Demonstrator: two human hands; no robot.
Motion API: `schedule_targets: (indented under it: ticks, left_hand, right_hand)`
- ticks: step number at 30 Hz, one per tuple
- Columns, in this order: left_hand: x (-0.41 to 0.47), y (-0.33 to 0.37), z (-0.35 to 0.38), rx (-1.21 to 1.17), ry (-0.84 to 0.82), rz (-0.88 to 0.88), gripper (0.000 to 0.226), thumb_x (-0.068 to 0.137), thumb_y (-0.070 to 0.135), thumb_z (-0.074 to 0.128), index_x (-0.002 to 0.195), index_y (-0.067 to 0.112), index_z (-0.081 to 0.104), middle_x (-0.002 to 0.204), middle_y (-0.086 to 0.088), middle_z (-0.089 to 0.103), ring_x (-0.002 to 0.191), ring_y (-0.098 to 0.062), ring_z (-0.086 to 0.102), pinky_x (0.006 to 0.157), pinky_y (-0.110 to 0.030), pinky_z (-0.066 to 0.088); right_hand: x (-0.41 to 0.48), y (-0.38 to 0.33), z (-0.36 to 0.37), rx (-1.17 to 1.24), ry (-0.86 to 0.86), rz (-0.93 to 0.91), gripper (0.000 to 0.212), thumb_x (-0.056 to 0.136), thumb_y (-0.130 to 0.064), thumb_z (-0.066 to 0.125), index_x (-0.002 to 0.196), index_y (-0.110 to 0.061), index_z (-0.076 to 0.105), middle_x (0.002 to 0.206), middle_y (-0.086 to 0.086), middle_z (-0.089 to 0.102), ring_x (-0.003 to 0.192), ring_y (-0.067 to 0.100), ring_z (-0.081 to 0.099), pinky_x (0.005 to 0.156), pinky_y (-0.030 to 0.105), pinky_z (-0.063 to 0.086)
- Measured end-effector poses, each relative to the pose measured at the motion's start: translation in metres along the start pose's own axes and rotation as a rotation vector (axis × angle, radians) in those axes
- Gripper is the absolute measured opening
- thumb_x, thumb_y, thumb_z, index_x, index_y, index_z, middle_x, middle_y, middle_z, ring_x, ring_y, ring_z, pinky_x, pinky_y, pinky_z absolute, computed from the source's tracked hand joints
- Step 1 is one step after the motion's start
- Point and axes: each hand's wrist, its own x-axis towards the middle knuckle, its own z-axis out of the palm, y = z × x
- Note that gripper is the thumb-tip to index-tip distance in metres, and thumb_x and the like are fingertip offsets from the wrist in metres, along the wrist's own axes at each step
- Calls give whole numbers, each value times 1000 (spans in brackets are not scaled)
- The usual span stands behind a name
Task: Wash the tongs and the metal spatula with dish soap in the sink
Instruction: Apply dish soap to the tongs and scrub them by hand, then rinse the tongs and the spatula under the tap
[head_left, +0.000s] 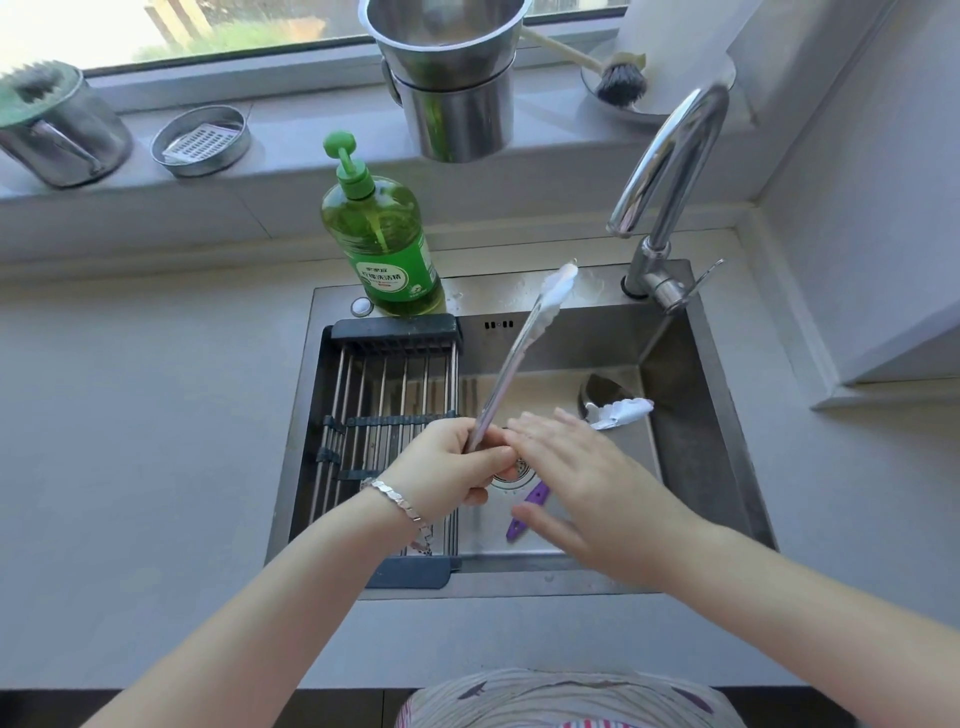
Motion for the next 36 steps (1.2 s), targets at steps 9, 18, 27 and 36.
schedule_targets:
  ticks: [9, 18, 27, 36]
  left_hand:
    - [36, -1, -1, 528, 206, 68, 19, 93, 23, 51, 74, 20, 50, 63, 4, 49, 53, -12, 46, 53, -22, 44]
    - [89, 26, 24, 571, 232, 150, 24, 91, 31, 52, 86, 10, 62, 63, 7, 48, 51, -7, 39, 48, -23, 28]
    - [106, 39, 29, 579, 213, 213, 24, 90, 31, 54, 86, 10, 64, 61, 6, 50, 51, -9, 41, 51, -23, 32]
    - [104, 38, 29, 653, 165, 267, 26, 90, 32, 54, 84, 7, 59, 60, 6, 46, 53, -8, 41, 52, -23, 33]
  right_hand:
    - [-17, 121, 5, 425, 40, 753, 26, 94, -15, 50, 112, -7, 66, 120, 6, 63, 117, 20, 53, 93, 17, 30]
    - [46, 218, -24, 993, 123, 1356, 60, 89, -60, 41, 109, -4, 49, 91, 20, 61, 61, 21, 60, 46, 23, 49]
    - [72, 263, -18, 989, 187, 1566, 59, 99, -45, 18, 69, -4, 47, 53, 8, 46, 44, 19, 49, 29, 9, 34]
    - [74, 274, -2, 988, 255, 1600, 46, 96, -32, 23, 63, -7, 44, 58, 5, 45, 46, 17, 44, 29, 10, 33]
